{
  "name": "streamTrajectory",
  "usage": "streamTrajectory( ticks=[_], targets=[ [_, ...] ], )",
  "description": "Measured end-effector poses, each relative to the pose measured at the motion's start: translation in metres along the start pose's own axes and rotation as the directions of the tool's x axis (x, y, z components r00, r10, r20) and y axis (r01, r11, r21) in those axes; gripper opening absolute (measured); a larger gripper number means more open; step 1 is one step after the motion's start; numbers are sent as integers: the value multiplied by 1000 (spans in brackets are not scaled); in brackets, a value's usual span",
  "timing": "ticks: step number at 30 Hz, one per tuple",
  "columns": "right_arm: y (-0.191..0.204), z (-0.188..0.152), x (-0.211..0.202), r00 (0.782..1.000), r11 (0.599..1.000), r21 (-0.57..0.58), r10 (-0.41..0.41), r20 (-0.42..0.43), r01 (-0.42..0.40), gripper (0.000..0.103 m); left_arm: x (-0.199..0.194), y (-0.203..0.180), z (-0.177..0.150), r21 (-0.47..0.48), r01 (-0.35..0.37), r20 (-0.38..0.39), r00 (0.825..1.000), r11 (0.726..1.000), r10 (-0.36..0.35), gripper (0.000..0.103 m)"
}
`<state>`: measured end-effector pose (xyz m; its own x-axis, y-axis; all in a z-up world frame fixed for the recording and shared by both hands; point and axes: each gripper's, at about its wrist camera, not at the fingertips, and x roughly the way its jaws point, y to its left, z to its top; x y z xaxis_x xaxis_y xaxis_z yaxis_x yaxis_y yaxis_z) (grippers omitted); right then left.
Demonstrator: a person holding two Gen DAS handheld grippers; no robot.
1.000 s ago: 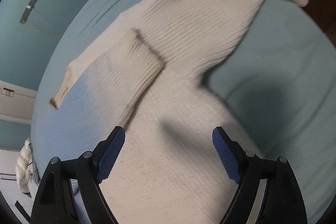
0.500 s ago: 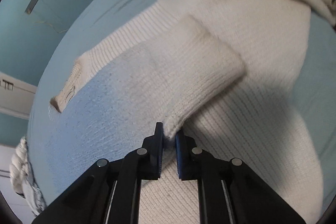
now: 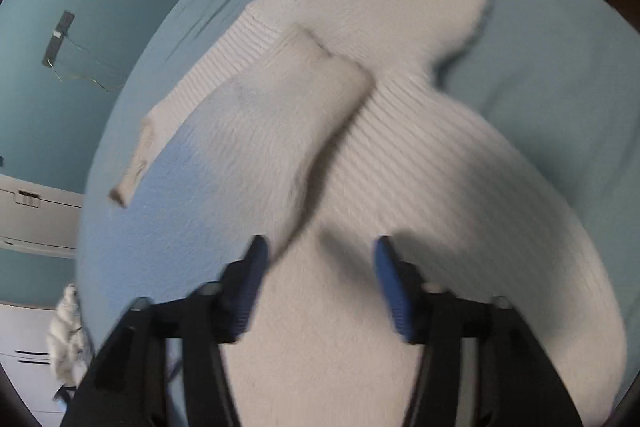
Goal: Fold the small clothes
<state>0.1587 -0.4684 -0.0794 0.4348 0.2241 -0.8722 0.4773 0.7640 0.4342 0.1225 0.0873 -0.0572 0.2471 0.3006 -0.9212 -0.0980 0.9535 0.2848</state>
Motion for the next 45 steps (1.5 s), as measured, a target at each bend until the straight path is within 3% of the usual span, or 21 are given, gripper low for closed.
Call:
streamTrajectory(
  ticks=[1,5,8,10,12,15,16,19,22,24,28,31,36,43,45],
  targets=[
    [-6,-10,-12,1000,1000,-7,19,-13,-19,84,4,1,2,-13,12,-5,1000,1000,-12,102],
    [-12,-58,-52,998,985,-163,55,-11,-56,85,20,1,10,-90,97,-26,995,991,-99,102],
    [-16,-77,-53,1000,972,-236,10,6,-8,85,41,-3,9,-81,32,-60,998,996,-37,103],
    [-22,-84,-45,999,975,-220,22,-37,-30,85,50,-3,5,-78,30,-65,997,996,-35,103],
    [-15,-85,-31,997,974,-220,33,-76,-49,85,51,3,2,-103,46,-50,997,994,-51,103],
    [-11,-82,-28,998,969,-247,-3,-57,-11,85,39,5,6,-100,-12,-89,996,995,3,103],
    [-12,-80,-27,999,969,-247,-5,-52,-8,85,29,4,9,-86,-31,-76,997,996,25,102],
    [-12,-76,-30,998,976,-214,15,-57,-27,85,-18,-3,7,-17,-54,74,996,998,55,103],
    [-22,-71,-36,998,985,-163,42,-43,-49,85,-55,-13,-1,17,-27,164,986,999,24,103],
    [-31,-65,-50,998,990,-129,61,-16,-62,85,-78,-22,-9,39,55,202,977,998,-62,103],
    [-41,-52,-70,995,994,-77,87,57,-82,84,-103,-41,-21,87,154,214,962,984,-169,103],
    [-52,-34,-79,992,998,-39,63,114,-59,85,-106,-56,-31,118,202,189,957,972,-222,103],
    [-73,-4,-72,996,998,53,36,86,-41,84,-111,-73,-35,130,210,158,960,969,-230,103],
    [-101,52,-54,996,987,160,16,84,-29,84,-127,-67,-38,152,211,213,947,966,-240,103],
    [-123,69,-47,995,966,252,27,91,-50,84,-132,-64,-35,132,212,231,943,968,-238,103]
  ],
)
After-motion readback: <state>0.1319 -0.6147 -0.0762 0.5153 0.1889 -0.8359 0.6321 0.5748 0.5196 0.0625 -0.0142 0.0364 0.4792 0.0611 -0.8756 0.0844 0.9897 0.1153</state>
